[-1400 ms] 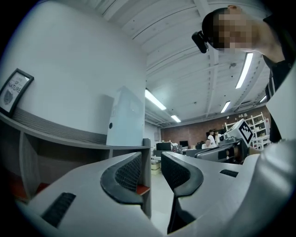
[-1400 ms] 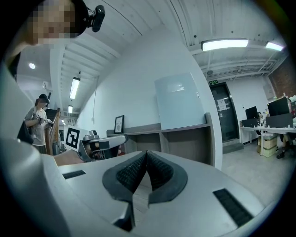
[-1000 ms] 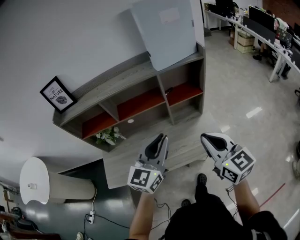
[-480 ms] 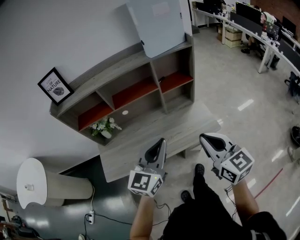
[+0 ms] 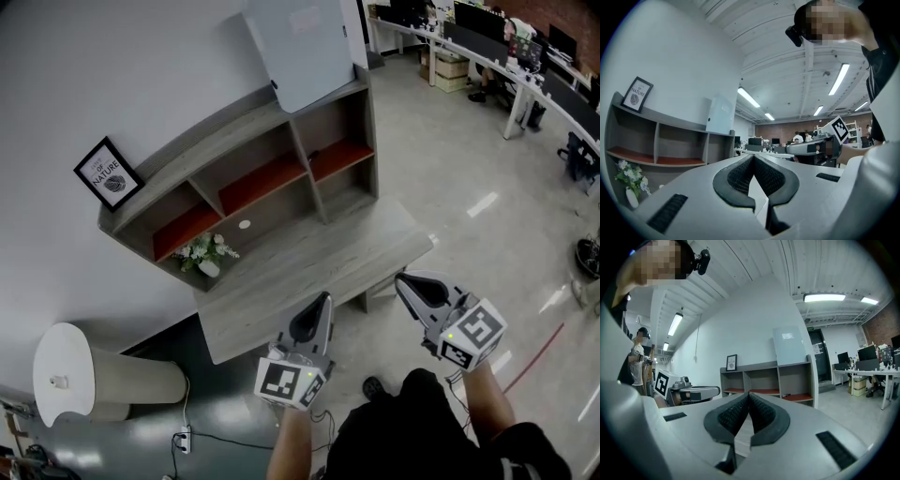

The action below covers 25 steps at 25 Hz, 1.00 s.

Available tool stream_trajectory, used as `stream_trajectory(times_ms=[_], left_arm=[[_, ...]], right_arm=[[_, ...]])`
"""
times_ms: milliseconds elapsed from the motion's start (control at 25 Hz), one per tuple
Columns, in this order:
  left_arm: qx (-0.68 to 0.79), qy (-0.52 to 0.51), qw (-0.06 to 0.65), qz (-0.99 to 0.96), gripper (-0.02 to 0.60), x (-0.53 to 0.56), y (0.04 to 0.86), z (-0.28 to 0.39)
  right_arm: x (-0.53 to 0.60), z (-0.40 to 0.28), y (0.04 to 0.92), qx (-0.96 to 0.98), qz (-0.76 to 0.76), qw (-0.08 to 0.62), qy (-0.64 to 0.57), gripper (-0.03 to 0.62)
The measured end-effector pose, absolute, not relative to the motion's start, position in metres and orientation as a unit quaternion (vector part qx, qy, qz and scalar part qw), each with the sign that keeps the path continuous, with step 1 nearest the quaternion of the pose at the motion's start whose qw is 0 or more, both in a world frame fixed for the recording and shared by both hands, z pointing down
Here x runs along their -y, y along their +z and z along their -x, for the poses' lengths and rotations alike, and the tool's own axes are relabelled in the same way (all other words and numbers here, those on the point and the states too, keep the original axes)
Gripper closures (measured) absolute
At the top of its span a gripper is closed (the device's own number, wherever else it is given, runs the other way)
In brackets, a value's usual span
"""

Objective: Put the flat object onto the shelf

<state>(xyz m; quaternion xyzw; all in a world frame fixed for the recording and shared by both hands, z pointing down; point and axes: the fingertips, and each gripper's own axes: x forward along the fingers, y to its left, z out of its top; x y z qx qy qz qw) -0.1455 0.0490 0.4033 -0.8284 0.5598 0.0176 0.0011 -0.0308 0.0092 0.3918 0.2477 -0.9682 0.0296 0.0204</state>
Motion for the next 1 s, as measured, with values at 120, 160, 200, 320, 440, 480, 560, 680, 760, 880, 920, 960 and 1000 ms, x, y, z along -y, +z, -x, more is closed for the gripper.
stream_trajectory(times_ms=[120, 160, 200, 320, 440, 480, 560, 680, 760, 880, 920, 960, 1000], left_arm=[[-0.559, 0.022, 0.003, 0.829, 0.569, -0.052, 0.398, 0.142], [-0.558, 0.024, 0.002, 0.830, 0.569, -0.053, 0.398, 0.140], [-0.557, 0.025, 0.001, 0.830, 0.569, -0.053, 0.398, 0.138], [-0.553, 0.024, -0.005, 0.833, 0.569, -0.053, 0.399, 0.133], [-0.554, 0.024, -0.006, 0.832, 0.569, -0.053, 0.399, 0.133], [-0.555, 0.023, -0.004, 0.832, 0.569, -0.053, 0.398, 0.133], [-0.557, 0.022, -0.003, 0.830, 0.569, -0.054, 0.398, 0.134], [-0.558, 0.021, -0.006, 0.830, 0.569, -0.056, 0.398, 0.132], [-0.556, 0.021, -0.009, 0.831, 0.569, -0.057, 0.398, 0.130], [-0.556, 0.018, -0.011, 0.831, 0.569, -0.055, 0.401, 0.127], [-0.555, 0.017, -0.011, 0.831, 0.569, -0.055, 0.402, 0.127], [-0.555, 0.017, -0.011, 0.832, 0.569, -0.054, 0.403, 0.127], [-0.554, 0.016, -0.010, 0.832, 0.569, -0.053, 0.405, 0.127]], right_arm=[[-0.012, 0.028, 0.387, 0.969, -0.246, 0.018, 0.020, 0.582], [-0.014, 0.027, 0.386, 0.970, -0.243, 0.017, 0.019, 0.582], [-0.016, 0.026, 0.386, 0.970, -0.241, 0.016, 0.019, 0.582], [-0.021, 0.022, 0.386, 0.971, -0.238, 0.011, 0.023, 0.582], [-0.022, 0.021, 0.389, 0.971, -0.237, 0.009, 0.030, 0.582], [-0.022, 0.021, 0.389, 0.971, -0.237, 0.009, 0.030, 0.582], [-0.023, 0.021, 0.390, 0.971, -0.236, 0.011, 0.029, 0.582], [-0.023, 0.019, 0.390, 0.971, -0.236, 0.012, 0.029, 0.582], [-0.022, 0.018, 0.388, 0.971, -0.238, 0.011, 0.029, 0.582], [-0.020, 0.017, 0.388, 0.970, -0.240, 0.013, 0.026, 0.582], [-0.019, 0.016, 0.388, 0.970, -0.241, 0.014, 0.025, 0.582], [-0.018, 0.016, 0.389, 0.970, -0.242, 0.015, 0.024, 0.582], [-0.017, 0.016, 0.389, 0.969, -0.244, 0.016, 0.023, 0.582]])
